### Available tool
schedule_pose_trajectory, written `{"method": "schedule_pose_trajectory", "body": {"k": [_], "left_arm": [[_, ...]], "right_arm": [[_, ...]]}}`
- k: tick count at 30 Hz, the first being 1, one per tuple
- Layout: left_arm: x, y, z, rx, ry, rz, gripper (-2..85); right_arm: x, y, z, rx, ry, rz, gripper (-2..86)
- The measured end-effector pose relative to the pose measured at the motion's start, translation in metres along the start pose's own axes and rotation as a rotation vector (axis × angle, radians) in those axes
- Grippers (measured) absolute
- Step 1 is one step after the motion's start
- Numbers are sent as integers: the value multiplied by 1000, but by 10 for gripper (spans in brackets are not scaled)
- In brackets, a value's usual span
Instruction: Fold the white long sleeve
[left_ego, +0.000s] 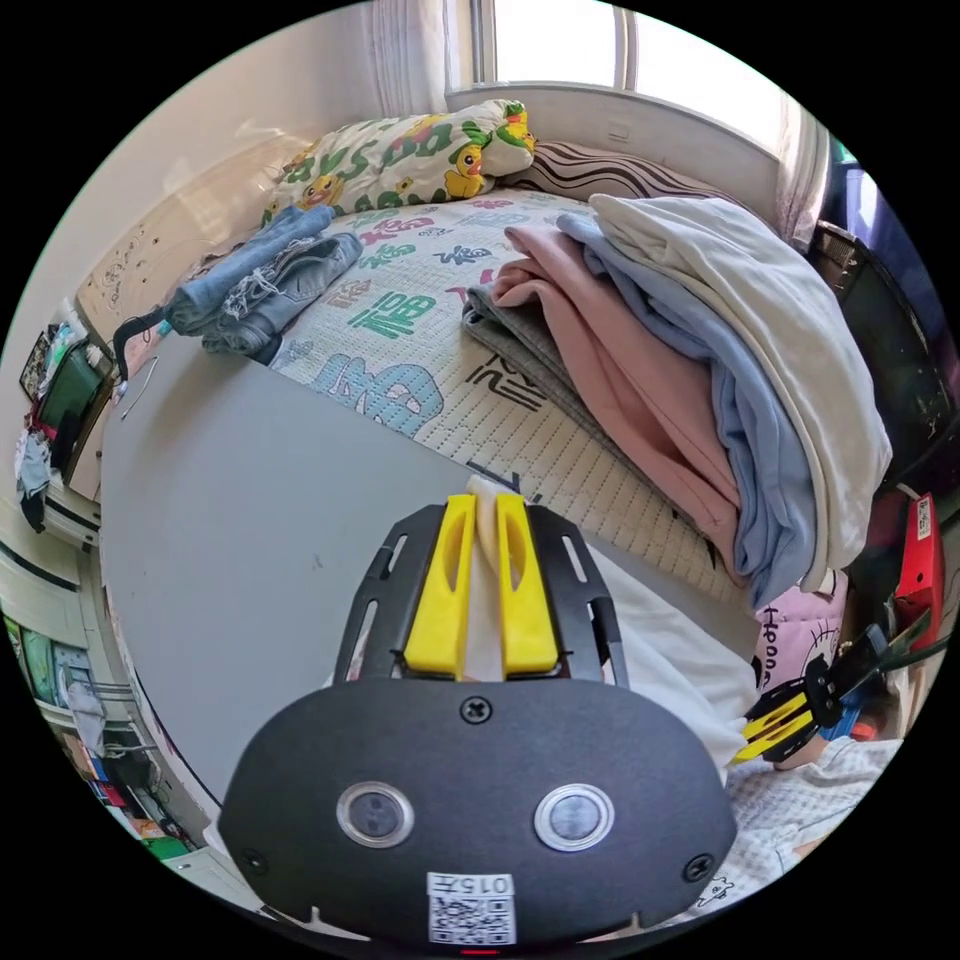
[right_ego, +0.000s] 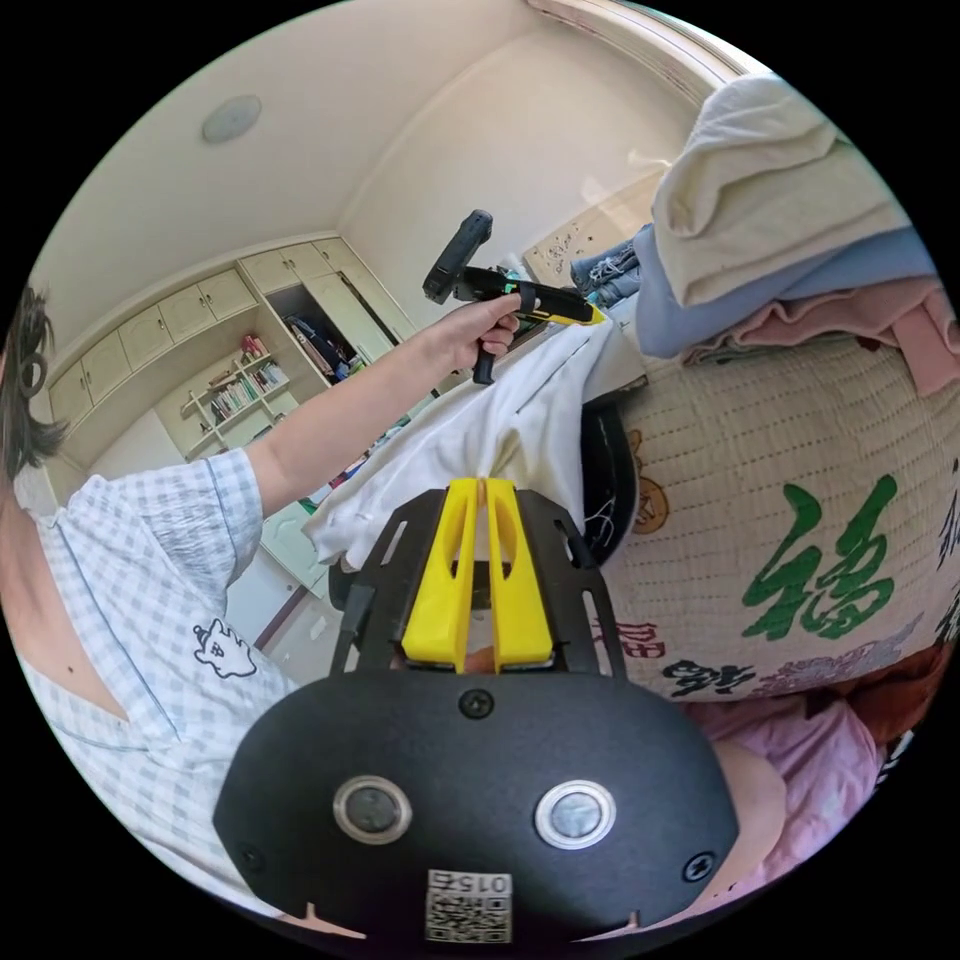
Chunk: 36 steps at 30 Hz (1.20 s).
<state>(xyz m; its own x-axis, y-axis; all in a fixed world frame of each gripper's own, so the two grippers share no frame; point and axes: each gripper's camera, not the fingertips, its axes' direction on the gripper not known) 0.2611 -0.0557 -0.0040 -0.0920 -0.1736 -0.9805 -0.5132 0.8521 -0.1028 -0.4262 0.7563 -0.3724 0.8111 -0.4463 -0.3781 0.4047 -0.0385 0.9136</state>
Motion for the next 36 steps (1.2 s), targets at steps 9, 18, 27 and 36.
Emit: {"method": "schedule_pose_trajectory", "body": {"k": [9,18,27,36], "left_arm": [[32,32,-1,29,-61,-6,20],[59,73,7,31,-129,2,24],[24,140,3,67,78,-96,67],[1,477,-155,480,337,-98,80]], "right_arm": [[4,1,6,19,28,3,4],[20,7,6,37,2,6,3],[40,19,-4,58,-44,1,7],[74,29,-37,146,-113,32,61]]}}
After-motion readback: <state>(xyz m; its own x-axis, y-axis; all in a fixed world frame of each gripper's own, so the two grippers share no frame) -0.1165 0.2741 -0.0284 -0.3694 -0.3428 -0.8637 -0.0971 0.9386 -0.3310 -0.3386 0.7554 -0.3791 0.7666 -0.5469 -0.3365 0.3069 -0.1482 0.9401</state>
